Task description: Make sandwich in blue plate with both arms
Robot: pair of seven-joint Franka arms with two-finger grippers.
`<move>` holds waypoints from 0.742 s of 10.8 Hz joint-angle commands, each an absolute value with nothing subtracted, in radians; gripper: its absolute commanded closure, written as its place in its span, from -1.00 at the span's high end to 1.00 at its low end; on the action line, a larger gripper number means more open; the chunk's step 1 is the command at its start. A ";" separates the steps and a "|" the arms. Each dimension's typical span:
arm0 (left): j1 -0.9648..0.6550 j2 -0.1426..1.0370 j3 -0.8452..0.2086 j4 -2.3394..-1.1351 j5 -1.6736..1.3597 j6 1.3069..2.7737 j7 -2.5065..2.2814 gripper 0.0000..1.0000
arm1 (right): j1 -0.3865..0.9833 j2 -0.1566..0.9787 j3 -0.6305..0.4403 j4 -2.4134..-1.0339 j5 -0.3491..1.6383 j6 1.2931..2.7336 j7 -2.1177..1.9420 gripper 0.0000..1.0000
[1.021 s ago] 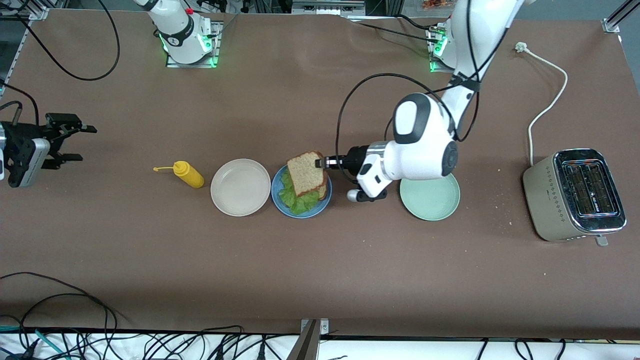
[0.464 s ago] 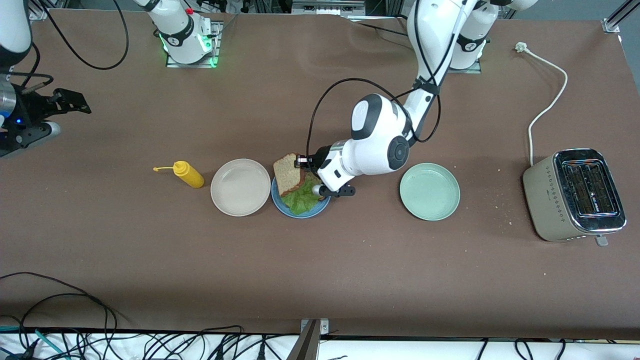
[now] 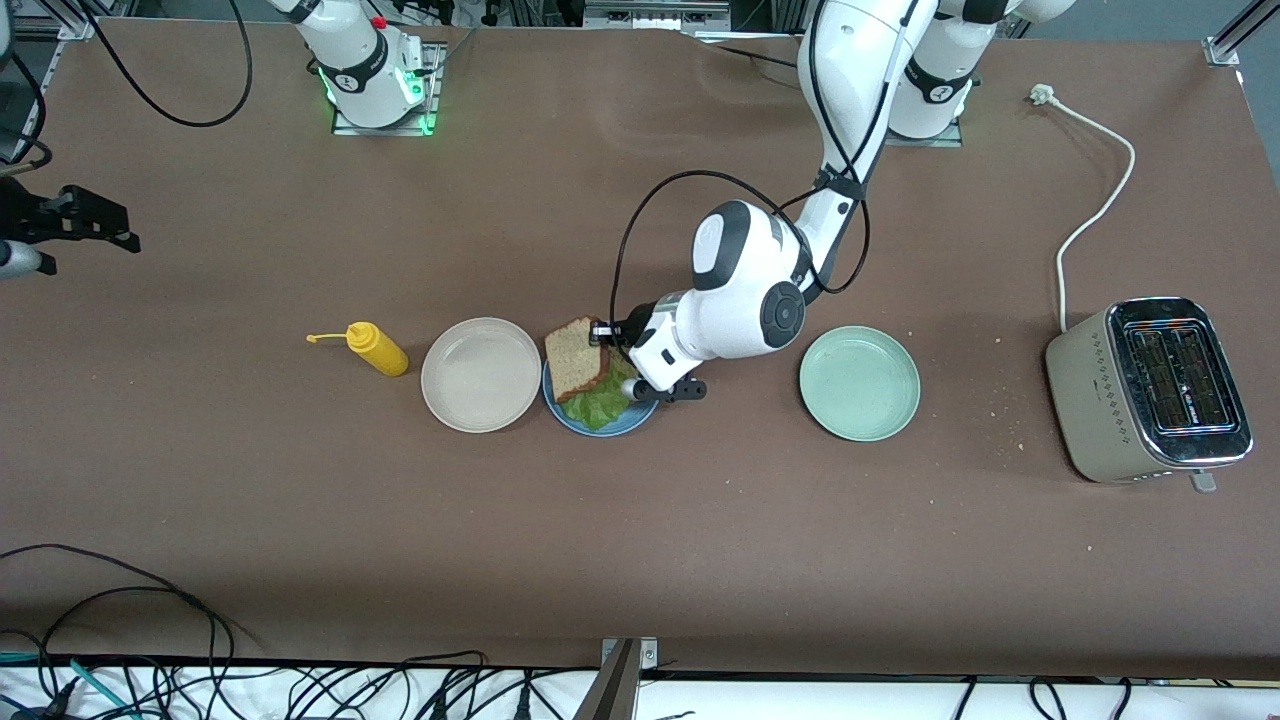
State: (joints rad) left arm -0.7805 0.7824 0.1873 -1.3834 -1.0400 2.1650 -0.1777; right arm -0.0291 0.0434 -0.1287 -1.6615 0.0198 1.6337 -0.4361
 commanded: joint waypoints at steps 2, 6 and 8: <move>-0.762 0.810 0.206 -1.365 -1.065 2.161 -0.172 1.00 | -0.040 0.008 -0.144 -1.654 0.058 1.538 -0.257 1.00; -0.753 0.811 0.236 -1.385 -1.063 2.152 -0.179 1.00 | -0.034 0.015 -0.098 -1.583 0.032 1.387 -0.046 1.00; -0.742 0.807 0.265 -1.384 -1.063 2.125 -0.184 1.00 | -0.032 0.024 -0.086 -1.582 -0.034 1.433 -0.046 1.00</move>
State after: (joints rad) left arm -0.7537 0.8109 0.2342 -1.3876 -1.0400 2.1596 -0.1817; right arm -0.0306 0.0137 -0.0979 -1.5983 0.0164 1.4202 -0.0666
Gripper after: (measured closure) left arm 0.013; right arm 0.000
